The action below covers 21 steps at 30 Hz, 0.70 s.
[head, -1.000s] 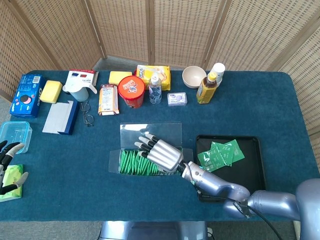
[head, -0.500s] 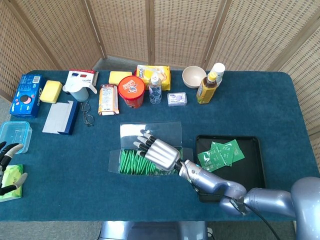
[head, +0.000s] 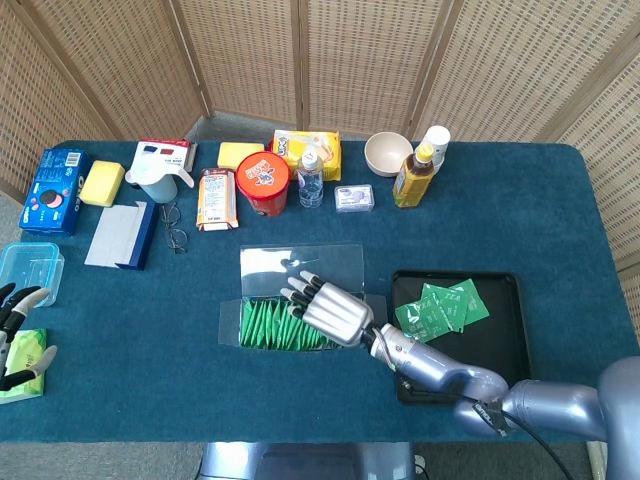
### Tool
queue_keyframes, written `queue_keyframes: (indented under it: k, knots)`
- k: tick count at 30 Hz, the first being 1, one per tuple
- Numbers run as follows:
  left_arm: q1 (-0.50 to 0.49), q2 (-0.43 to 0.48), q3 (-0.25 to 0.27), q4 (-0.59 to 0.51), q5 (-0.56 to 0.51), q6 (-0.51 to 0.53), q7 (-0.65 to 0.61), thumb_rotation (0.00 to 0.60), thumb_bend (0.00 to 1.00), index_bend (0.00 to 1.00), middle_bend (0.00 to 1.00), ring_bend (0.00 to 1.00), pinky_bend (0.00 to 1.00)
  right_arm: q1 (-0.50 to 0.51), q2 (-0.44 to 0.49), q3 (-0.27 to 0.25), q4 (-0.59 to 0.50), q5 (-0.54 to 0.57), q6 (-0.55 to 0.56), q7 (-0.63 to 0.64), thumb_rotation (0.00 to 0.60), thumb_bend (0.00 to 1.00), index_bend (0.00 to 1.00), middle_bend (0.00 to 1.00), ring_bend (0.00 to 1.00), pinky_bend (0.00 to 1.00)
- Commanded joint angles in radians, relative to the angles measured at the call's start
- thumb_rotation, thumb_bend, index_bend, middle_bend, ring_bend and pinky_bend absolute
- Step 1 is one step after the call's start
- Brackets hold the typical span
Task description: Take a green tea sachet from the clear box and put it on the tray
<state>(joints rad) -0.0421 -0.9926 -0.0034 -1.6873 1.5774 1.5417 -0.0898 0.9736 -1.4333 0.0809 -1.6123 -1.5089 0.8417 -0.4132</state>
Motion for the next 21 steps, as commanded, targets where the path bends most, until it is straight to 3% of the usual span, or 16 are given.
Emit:
queue_keyframes:
  k: [1,21]
  knots:
    - [0.001,0.001,0.001,-0.001,0.002,0.002,-0.001,0.600,0.27,0.14,0.15,0.05,0.25,0.002,-0.005,0.000,-0.003,0.000,-0.005,-0.004,0.600,0.10,0.27,0.16,0.09,0.13]
    - [0.009,-0.001,0.002,0.018,-0.002,0.009,-0.022,0.600,0.27,0.14,0.15,0.05,0.25,0.043,-0.068,0.044,0.038,0.038,-0.038,-0.030,0.600,0.10,0.26,0.16,0.09,0.13]
